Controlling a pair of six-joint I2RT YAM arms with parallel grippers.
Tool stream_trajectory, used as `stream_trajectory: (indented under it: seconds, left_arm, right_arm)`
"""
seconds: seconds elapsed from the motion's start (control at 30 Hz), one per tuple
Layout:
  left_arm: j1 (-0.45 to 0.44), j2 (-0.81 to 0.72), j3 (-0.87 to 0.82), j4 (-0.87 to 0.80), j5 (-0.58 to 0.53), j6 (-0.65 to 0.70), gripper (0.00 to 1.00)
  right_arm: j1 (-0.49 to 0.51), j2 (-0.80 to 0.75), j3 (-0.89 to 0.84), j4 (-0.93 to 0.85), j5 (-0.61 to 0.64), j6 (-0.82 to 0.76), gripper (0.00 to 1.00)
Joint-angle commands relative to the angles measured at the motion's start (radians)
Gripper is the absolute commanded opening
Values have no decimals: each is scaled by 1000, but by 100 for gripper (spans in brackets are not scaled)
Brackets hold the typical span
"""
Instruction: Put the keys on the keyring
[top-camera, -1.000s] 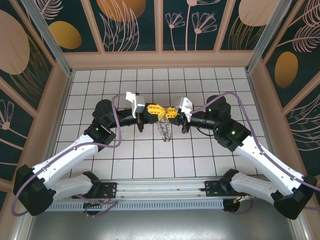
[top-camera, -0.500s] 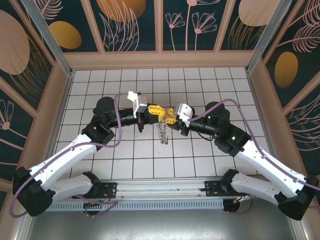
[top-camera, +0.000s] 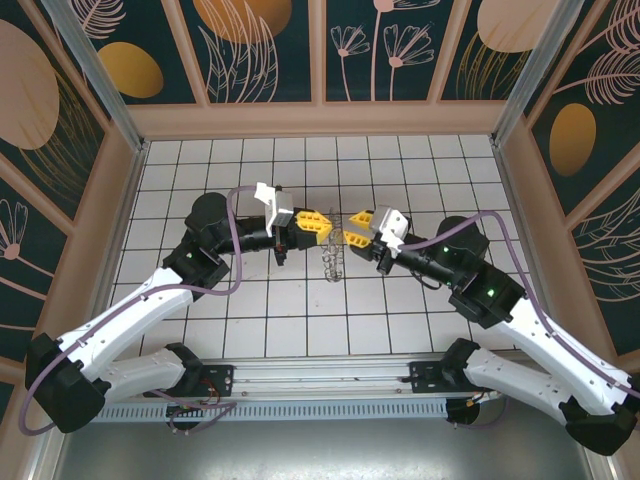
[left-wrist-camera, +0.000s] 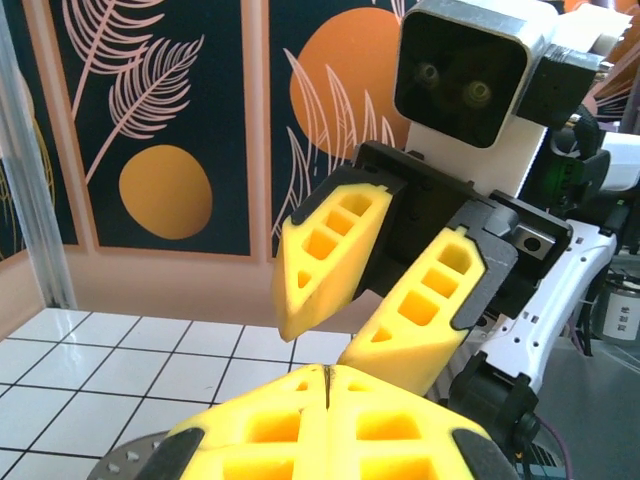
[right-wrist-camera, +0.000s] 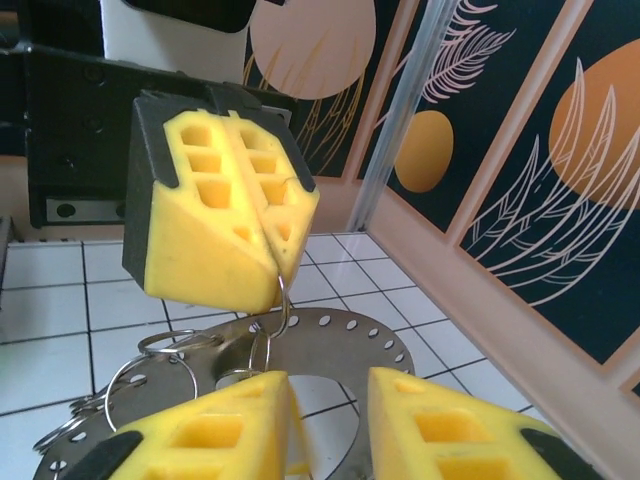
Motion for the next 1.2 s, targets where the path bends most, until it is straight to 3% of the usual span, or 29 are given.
stream_trajectory:
  seconds: [0.0,0.57,0.83,1.17]
  left_arm:
    - [-5,-2,36,13,58,21,0]
    - [-6,0,46,-25,98,47,0]
    - [-4,-1,56,-66,102,67,0]
    - [-4,0,56,-86,82,83,0]
  right_arm:
    - [-27,26,46,17,-120,53,25]
    - [-129,125,87,-24,-443,142,30]
    - [-130,135,84,-15,-496,146,28]
    - [-132,136,78,-52,-572,134,35]
